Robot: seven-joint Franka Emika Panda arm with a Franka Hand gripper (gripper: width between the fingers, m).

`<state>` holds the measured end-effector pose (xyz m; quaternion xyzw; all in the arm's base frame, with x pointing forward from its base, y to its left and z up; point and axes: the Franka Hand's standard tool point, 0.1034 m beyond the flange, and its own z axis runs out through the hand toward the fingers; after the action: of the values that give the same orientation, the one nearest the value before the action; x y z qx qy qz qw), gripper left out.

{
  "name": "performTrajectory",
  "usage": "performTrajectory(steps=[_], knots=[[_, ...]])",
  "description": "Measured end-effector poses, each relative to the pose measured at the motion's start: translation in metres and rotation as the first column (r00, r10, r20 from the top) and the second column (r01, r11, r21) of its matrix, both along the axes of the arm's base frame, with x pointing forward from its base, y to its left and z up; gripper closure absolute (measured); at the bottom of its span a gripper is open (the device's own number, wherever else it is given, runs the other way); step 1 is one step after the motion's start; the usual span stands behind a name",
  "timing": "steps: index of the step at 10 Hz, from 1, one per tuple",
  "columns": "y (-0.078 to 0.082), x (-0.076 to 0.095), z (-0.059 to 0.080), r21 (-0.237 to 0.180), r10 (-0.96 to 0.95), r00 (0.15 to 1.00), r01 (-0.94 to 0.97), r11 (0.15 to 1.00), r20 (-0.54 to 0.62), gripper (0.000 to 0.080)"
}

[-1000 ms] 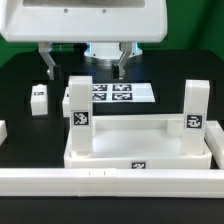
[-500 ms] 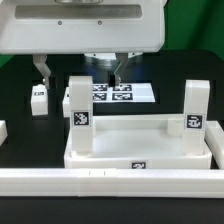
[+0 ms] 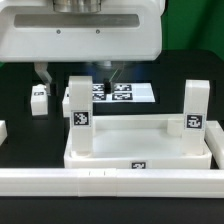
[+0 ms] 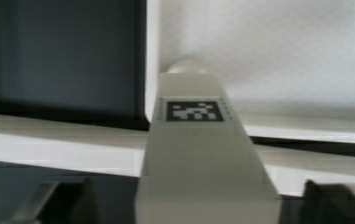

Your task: Assemble desk

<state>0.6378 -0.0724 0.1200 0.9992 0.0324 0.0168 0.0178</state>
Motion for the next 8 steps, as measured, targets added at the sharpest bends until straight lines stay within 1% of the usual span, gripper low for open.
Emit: performTrajectory(steps=[1, 2, 5, 7, 8], knots=[[0.0, 0.0, 0.0001, 0.0, 0.0, 1.0, 0.0, 1.0, 0.0, 0.042], [0.0001, 0.0001, 0.0001, 0.0, 0.0, 1.0, 0.0, 1.0, 0.0, 0.0511], [0.0, 0.0002, 0.0001, 0.001, -0.023, 1.0, 0.023, 1.0, 0.001, 0.0511], [0.0004, 0.0002, 0.0001, 0.007, -0.125, 0.992, 0.125, 0.992, 0.005, 0.0511], [0.0007, 0.0003, 0.0002, 0.011, -0.205, 0.979, 0.205, 0.979, 0.007, 0.0511]])
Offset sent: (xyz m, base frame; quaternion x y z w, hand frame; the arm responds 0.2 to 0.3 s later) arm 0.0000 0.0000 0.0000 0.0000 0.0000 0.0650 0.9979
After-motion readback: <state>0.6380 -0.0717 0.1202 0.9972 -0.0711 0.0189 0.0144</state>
